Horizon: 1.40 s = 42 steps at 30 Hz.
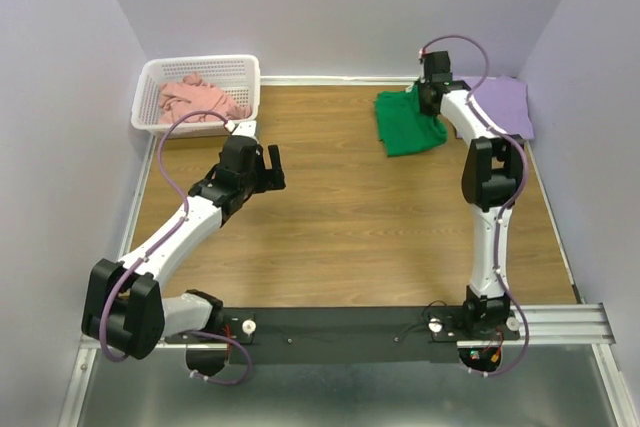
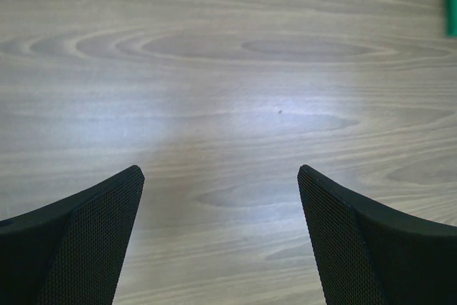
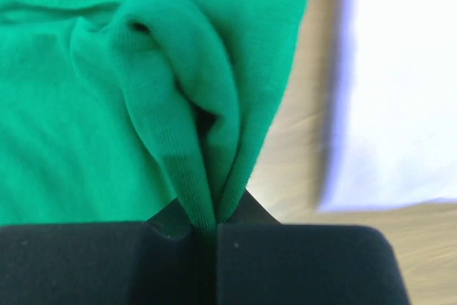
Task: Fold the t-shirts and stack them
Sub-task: Neatly place the folded tshirt to the corner
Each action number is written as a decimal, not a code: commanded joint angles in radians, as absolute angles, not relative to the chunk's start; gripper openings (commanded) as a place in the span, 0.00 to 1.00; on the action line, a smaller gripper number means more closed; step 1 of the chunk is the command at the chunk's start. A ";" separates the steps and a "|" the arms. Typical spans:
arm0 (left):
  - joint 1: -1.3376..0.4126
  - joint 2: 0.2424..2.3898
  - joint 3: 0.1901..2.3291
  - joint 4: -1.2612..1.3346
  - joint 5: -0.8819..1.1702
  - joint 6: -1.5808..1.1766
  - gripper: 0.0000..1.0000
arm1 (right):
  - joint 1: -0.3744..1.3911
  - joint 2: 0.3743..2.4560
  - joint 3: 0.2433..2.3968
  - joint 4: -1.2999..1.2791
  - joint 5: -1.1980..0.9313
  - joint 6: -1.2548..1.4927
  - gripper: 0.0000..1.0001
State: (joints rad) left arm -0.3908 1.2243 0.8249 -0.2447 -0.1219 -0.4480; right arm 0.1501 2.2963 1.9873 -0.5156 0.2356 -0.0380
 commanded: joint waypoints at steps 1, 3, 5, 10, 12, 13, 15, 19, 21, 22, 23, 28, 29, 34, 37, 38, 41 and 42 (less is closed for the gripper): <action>-0.380 1.192 0.815 -0.305 -0.069 -0.501 0.96 | 0.091 2.409 2.158 -0.560 0.438 -0.245 0.01; -0.380 1.186 0.804 -0.319 -0.057 -0.515 0.96 | 0.058 2.447 2.261 -0.560 0.439 -0.262 0.00; -0.382 1.193 0.802 -0.348 -0.067 -0.518 0.96 | 0.048 2.494 2.334 -0.558 0.451 -0.285 0.00; -0.380 1.224 0.827 -0.403 -0.110 -0.511 0.96 | 0.017 2.516 2.378 -0.545 0.505 -0.354 0.01; -0.380 1.220 0.834 -0.410 -0.110 -0.511 0.96 | 0.008 2.494 2.370 -0.529 0.505 -0.374 0.01; -0.379 1.218 0.834 -0.408 -0.110 -0.511 0.96 | 0.005 2.485 2.365 -0.522 0.502 -0.380 0.01; -0.380 1.218 0.830 -0.403 -0.110 -0.511 0.96 | 0.005 2.473 2.368 -0.502 0.491 -0.400 0.01; -0.380 1.246 0.833 -0.405 -0.089 -0.502 0.96 | -0.020 2.462 2.387 -0.485 0.482 -0.457 0.00; -0.379 1.255 0.844 -0.411 -0.089 -0.494 0.96 | -0.028 2.457 2.387 -0.477 0.465 -0.460 0.01; -0.380 1.253 0.848 -0.411 -0.089 -0.491 0.96 | -0.034 2.457 2.385 -0.476 0.459 -0.459 0.01; -0.380 1.255 0.856 -0.417 -0.092 -0.482 0.96 | -0.038 2.451 2.385 -0.471 0.454 -0.454 0.00; -0.380 1.273 0.874 -0.433 -0.104 -0.465 0.96 | -0.070 2.422 2.367 -0.462 0.422 -0.436 0.01; -0.379 1.281 0.879 -0.431 -0.101 -0.465 0.96 | -0.075 2.418 2.364 -0.456 0.411 -0.436 0.00; -0.380 1.301 0.884 -0.423 -0.080 -0.463 0.96 | -0.106 2.428 2.365 -0.440 0.403 -0.434 0.01; -0.379 1.315 0.884 -0.425 -0.081 -0.457 0.96 | -0.121 2.440 2.358 -0.410 0.382 -0.433 0.01; -0.380 1.318 0.884 -0.425 -0.080 -0.456 0.96 | -0.124 2.447 2.359 -0.391 0.380 -0.433 0.01; -0.380 1.330 0.887 -0.428 -0.077 -0.454 0.96 | -0.141 2.482 2.378 -0.376 0.367 -0.402 0.00; -0.380 1.330 0.888 -0.426 -0.075 -0.456 0.96 | -0.147 2.490 2.381 -0.374 0.361 -0.370 0.01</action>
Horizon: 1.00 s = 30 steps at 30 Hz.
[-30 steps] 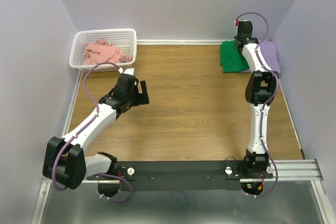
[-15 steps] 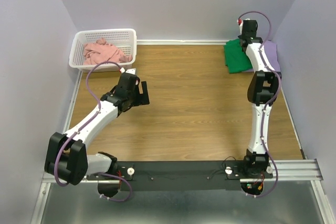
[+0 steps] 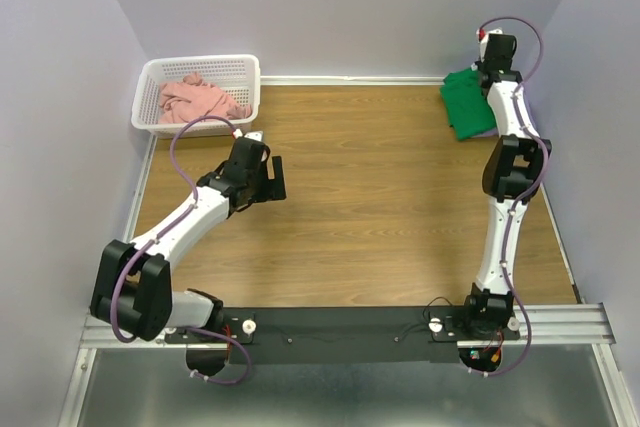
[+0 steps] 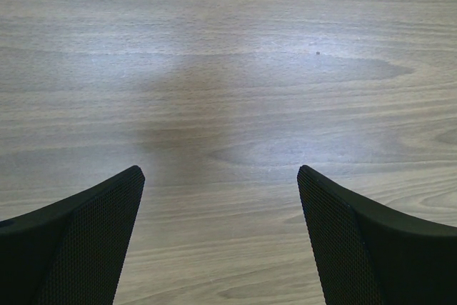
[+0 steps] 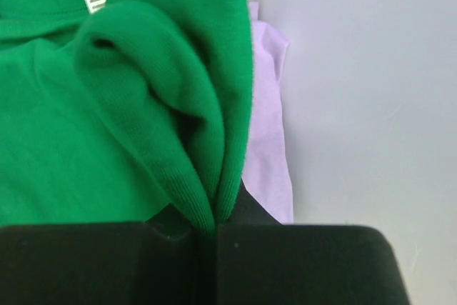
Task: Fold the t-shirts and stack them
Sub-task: Neatly place the folded tshirt to the corner
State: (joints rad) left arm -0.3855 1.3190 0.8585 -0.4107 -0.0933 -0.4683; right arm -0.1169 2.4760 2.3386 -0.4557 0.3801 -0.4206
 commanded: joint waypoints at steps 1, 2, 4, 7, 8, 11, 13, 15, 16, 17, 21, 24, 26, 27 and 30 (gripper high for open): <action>-0.379 1.331 0.888 -0.426 -0.075 -0.454 0.96 | -0.153 2.496 2.382 -0.371 0.353 -0.351 0.01; -0.380 1.336 0.888 -0.429 -0.075 -0.454 0.96 | -0.164 2.508 2.379 -0.364 0.341 -0.333 0.01; -0.379 1.339 0.888 -0.430 -0.077 -0.454 0.96 | -0.178 2.529 2.373 -0.348 0.333 -0.290 0.00; -0.379 1.351 0.888 -0.433 -0.075 -0.453 0.96 | -0.198 2.557 2.373 -0.341 0.337 -0.250 0.01; -0.379 1.353 0.887 -0.433 -0.074 -0.453 0.96 | -0.202 2.563 2.372 -0.339 0.341 -0.239 0.01; -0.379 1.361 0.888 -0.433 -0.069 -0.454 0.96 | -0.224 2.591 2.368 -0.334 0.341 -0.193 0.01; -0.379 1.365 0.888 -0.431 -0.066 -0.456 0.96 | -0.232 2.606 2.367 -0.331 0.342 -0.189 0.03; -0.379 1.370 0.890 -0.428 -0.060 -0.459 0.96 | -0.235 2.615 2.368 -0.327 0.354 -0.190 0.10; -0.380 1.371 0.891 -0.428 -0.058 -0.459 0.96 | -0.236 2.622 2.368 -0.321 0.371 -0.192 0.12; -0.380 1.373 0.891 -0.426 -0.057 -0.459 0.96 | -0.238 2.623 2.368 -0.318 0.380 -0.192 0.14; -0.379 1.373 0.894 -0.425 -0.055 -0.463 0.96 | -0.238 2.628 2.376 -0.299 0.416 -0.206 0.38; -0.380 1.367 0.897 -0.426 -0.054 -0.463 0.96 | -0.238 2.620 2.375 -0.290 0.511 -0.196 0.68; -0.380 1.355 0.899 -0.426 -0.057 -0.466 0.96 | -0.238 2.593 2.364 -0.284 0.601 -0.175 0.83; -0.380 1.348 0.900 -0.428 -0.058 -0.468 0.96 | -0.238 2.579 2.347 -0.284 0.626 -0.164 0.85; -0.379 1.322 0.904 -0.434 -0.066 -0.469 0.96 | -0.236 2.502 2.298 -0.284 0.679 -0.143 0.87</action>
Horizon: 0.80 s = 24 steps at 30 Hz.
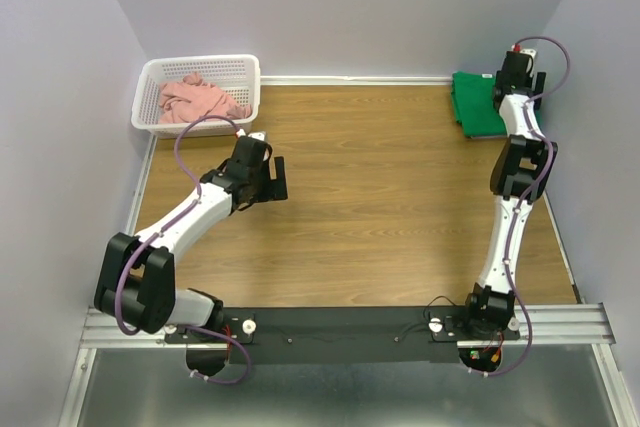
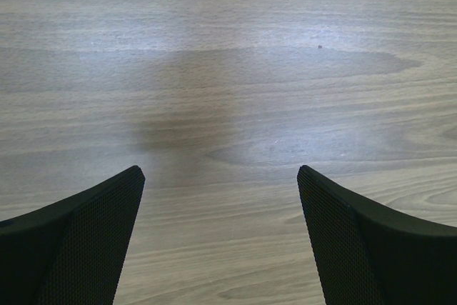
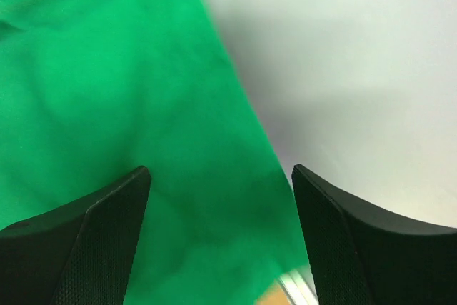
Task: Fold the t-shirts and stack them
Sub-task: Neatly place the folded tshirt to the corner
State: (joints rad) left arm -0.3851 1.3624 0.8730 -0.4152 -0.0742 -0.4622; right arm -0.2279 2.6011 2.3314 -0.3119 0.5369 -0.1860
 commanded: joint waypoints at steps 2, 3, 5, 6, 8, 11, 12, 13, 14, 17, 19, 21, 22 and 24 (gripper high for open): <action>-0.379 1.298 0.911 -0.443 -0.077 -0.472 0.96 | -0.232 2.414 2.222 -0.284 0.683 -0.101 0.90; -0.379 1.287 0.913 -0.446 -0.081 -0.472 0.96 | -0.232 2.413 2.194 -0.284 0.683 -0.101 0.92; -0.379 1.260 0.914 -0.451 -0.107 -0.472 0.97 | -0.226 2.315 2.108 -0.284 0.669 -0.061 0.95; -0.379 1.228 0.917 -0.459 -0.120 -0.474 0.97 | -0.221 2.237 2.070 -0.284 0.655 -0.048 0.96; -0.379 1.168 0.922 -0.471 -0.167 -0.477 0.98 | -0.207 2.154 1.967 -0.288 0.615 -0.023 0.98; -0.379 1.077 0.930 -0.494 -0.247 -0.491 0.98 | -0.196 1.961 1.866 -0.308 0.517 0.035 1.00; -0.377 1.051 0.936 -0.505 -0.268 -0.492 0.98 | -0.198 1.915 1.817 -0.319 0.493 0.052 1.00; -0.377 1.002 0.940 -0.509 -0.309 -0.492 0.98 | -0.196 1.814 1.789 -0.339 0.442 0.070 1.00; -0.376 0.977 0.946 -0.521 -0.331 -0.495 0.99 | -0.196 1.766 1.743 -0.350 0.421 0.078 1.00; -0.376 0.873 0.933 -0.523 -0.402 -0.500 0.98 | -0.196 1.558 1.652 -0.370 0.336 0.130 1.00; -0.376 0.822 0.924 -0.528 -0.446 -0.520 0.98 | -0.196 1.439 1.547 -0.370 0.293 0.175 1.00; -0.374 0.746 0.910 -0.554 -0.520 -0.544 0.98 | -0.196 1.261 1.467 -0.368 0.269 0.222 1.00; -0.374 0.723 0.908 -0.566 -0.546 -0.567 0.99 | -0.196 1.212 1.404 -0.370 0.258 0.245 1.00; -0.376 0.642 0.897 -0.578 -0.591 -0.597 0.99 | -0.196 1.063 1.352 -0.376 0.227 0.238 1.00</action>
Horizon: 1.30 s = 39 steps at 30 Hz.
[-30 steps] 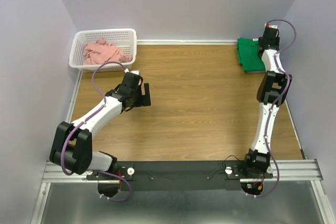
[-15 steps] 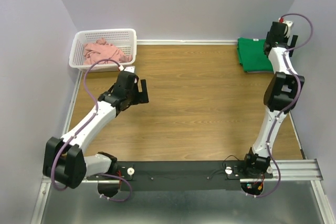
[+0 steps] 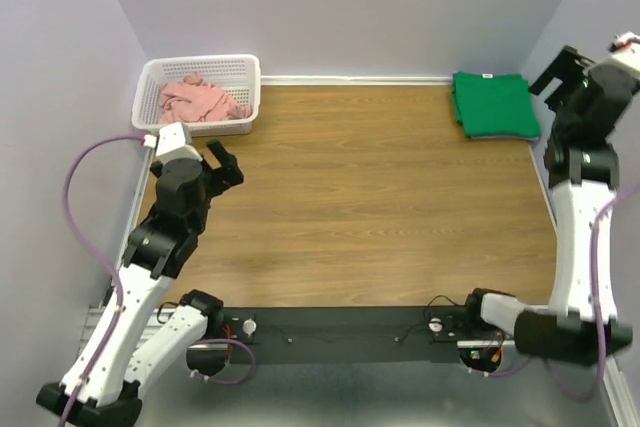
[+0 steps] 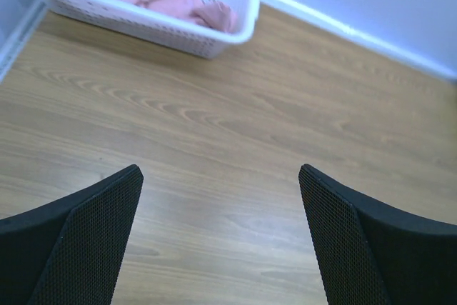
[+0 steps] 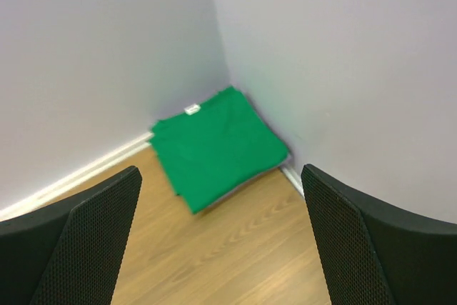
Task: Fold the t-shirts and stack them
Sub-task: Neatly place the folded tshirt to the corner
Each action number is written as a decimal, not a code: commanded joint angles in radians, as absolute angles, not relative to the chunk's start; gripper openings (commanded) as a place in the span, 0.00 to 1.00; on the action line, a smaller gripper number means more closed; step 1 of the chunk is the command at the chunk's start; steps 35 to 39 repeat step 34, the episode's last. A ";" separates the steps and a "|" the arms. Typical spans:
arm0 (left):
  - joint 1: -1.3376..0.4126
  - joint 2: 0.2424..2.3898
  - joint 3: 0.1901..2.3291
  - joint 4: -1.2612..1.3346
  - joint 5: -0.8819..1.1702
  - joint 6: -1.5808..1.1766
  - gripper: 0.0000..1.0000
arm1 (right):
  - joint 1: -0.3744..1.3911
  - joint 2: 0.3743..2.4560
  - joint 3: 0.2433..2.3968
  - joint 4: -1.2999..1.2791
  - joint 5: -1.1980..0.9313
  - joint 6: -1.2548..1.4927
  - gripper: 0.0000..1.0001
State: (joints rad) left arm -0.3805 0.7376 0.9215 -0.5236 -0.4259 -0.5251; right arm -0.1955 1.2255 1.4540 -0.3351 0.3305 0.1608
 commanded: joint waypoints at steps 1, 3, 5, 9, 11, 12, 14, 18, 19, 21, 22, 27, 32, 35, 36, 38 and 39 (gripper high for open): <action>-0.376 0.612 0.893 -0.571 -0.594 -0.597 0.98 | -0.195 1.016 1.323 -0.376 0.229 0.229 1.00; -0.374 0.519 0.876 -0.563 -0.618 -0.603 0.99 | -0.146 0.947 1.249 -0.379 0.288 0.212 1.00; -0.376 0.432 0.867 -0.569 -0.653 -0.621 0.99 | -0.100 0.842 1.171 -0.382 0.328 0.193 1.00; -0.376 0.299 0.845 -0.575 -0.693 -0.643 0.99 | -0.068 0.623 1.028 -0.383 0.367 0.176 1.00; -0.374 0.226 0.835 -0.577 -0.721 -0.655 0.99 | -0.067 0.495 0.988 -0.402 0.347 0.163 1.00; -0.376 0.206 0.831 -0.574 -0.722 -0.655 0.99 | -0.066 0.462 0.977 -0.417 0.341 0.160 1.00; -0.374 0.172 0.813 -0.563 -0.723 -0.652 0.99 | -0.043 0.417 0.979 -0.463 0.348 0.169 1.00; -0.376 0.143 0.796 -0.557 -0.695 -0.664 0.99 | -0.014 0.358 0.966 -0.555 0.350 0.176 1.00; -0.376 0.144 0.795 -0.552 -0.686 -0.666 0.99 | -0.005 0.339 0.953 -0.563 0.354 0.187 1.00; -0.376 0.150 0.787 -0.563 -0.666 -0.692 0.99 | -0.002 0.319 0.945 -0.575 0.368 0.202 1.00; -0.376 0.152 0.787 -0.572 -0.664 -0.705 0.99 | -0.002 0.302 0.942 -0.577 0.367 0.218 1.00; -0.374 0.121 0.781 -0.589 -0.641 -0.738 0.99 | 0.026 0.281 0.928 -0.578 0.324 0.250 1.00; -0.376 0.109 0.782 -0.589 -0.641 -0.738 0.99 | 0.038 0.264 0.917 -0.577 0.316 0.268 1.00; -0.376 0.107 0.785 -0.591 -0.641 -0.738 0.99 | 0.038 0.262 0.919 -0.578 0.305 0.273 1.00; -0.376 0.107 0.785 -0.591 -0.641 -0.738 0.99 | 0.038 0.262 0.919 -0.578 0.305 0.273 1.00; -0.376 0.107 0.785 -0.591 -0.641 -0.738 0.99 | 0.038 0.262 0.919 -0.578 0.305 0.273 1.00; -0.376 0.107 0.785 -0.591 -0.641 -0.738 0.99 | 0.038 0.262 0.919 -0.578 0.305 0.273 1.00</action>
